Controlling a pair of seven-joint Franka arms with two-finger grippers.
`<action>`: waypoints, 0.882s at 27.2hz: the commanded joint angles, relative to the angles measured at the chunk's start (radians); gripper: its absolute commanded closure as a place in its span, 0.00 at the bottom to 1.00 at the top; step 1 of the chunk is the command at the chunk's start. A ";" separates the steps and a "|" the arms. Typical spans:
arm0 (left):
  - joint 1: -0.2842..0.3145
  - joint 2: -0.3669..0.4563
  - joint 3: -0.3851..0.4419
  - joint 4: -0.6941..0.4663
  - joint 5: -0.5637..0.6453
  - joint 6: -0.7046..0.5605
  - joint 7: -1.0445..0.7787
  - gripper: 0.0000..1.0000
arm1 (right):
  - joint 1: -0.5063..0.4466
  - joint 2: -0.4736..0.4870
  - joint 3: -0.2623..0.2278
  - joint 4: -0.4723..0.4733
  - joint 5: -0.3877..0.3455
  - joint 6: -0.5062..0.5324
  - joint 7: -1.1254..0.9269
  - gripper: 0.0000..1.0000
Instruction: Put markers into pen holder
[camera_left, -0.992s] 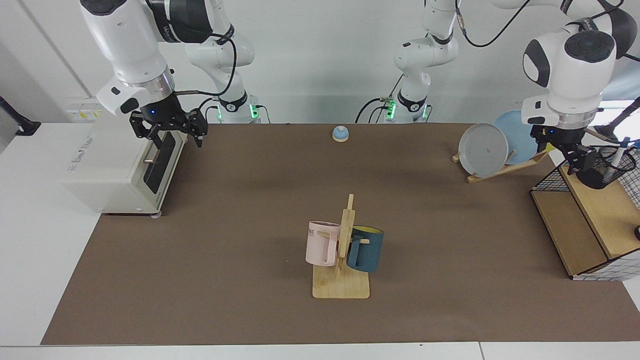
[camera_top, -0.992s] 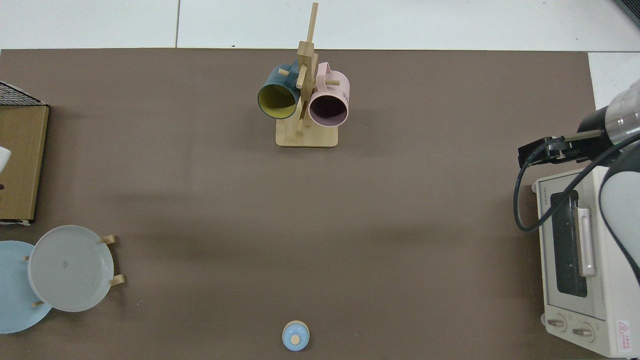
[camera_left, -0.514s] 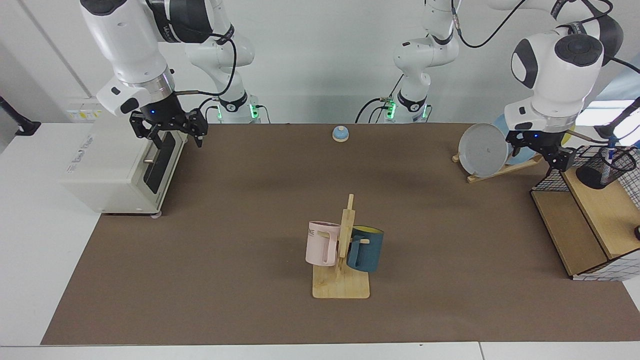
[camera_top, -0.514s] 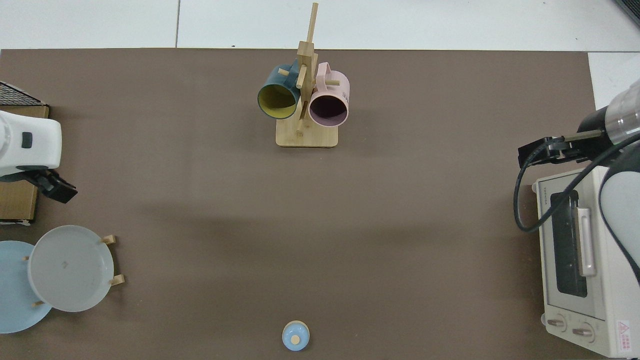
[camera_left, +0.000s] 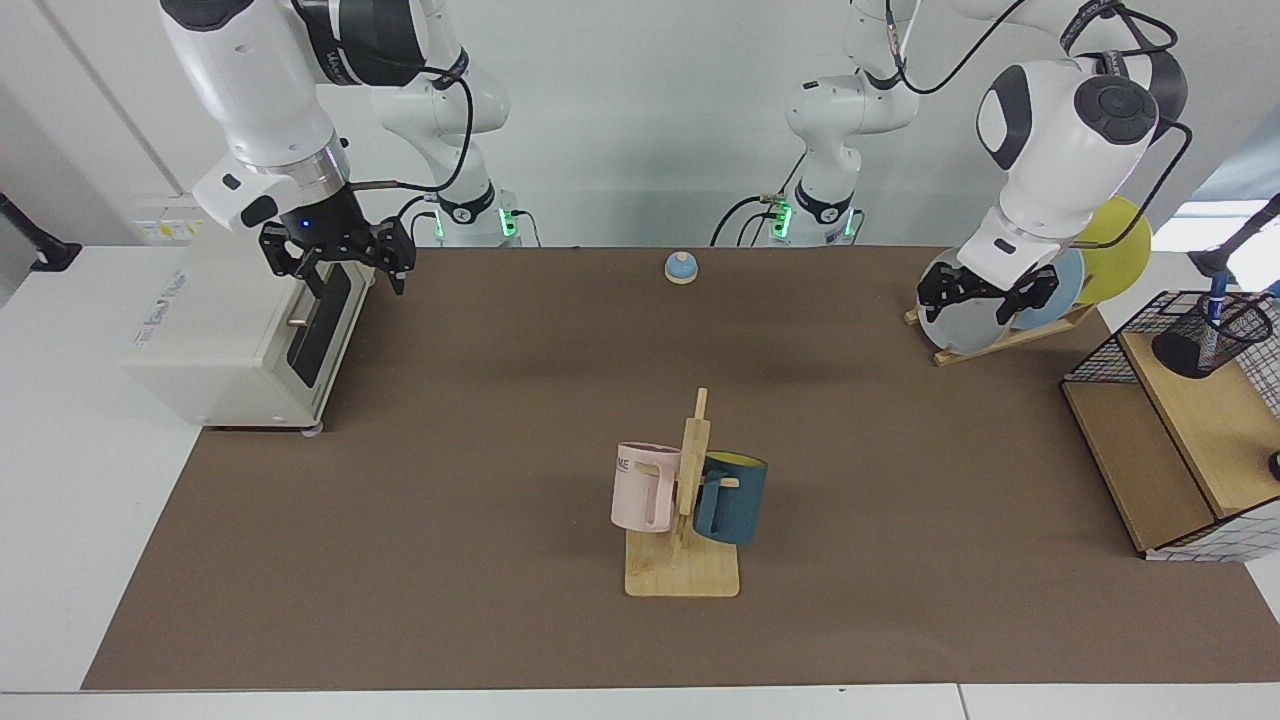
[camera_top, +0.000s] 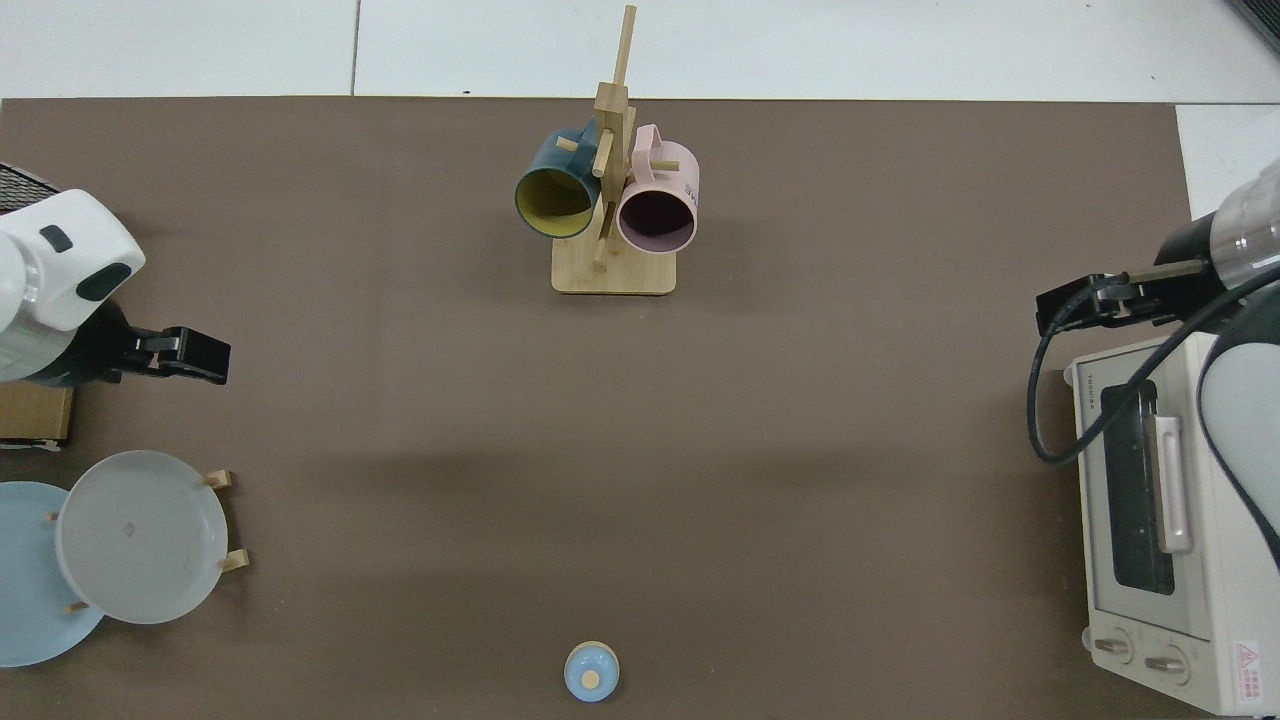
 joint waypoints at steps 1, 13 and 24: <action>0.054 -0.043 -0.041 -0.012 -0.028 -0.005 0.004 0.00 | -0.016 -0.025 0.013 -0.029 -0.006 0.004 0.016 0.00; -0.140 -0.109 0.117 0.039 -0.019 -0.112 -0.040 0.00 | -0.016 -0.025 0.013 -0.029 -0.006 0.004 0.016 0.00; -0.225 -0.110 0.217 0.038 -0.022 -0.006 -0.030 0.00 | -0.016 -0.025 0.013 -0.029 -0.006 0.004 0.016 0.00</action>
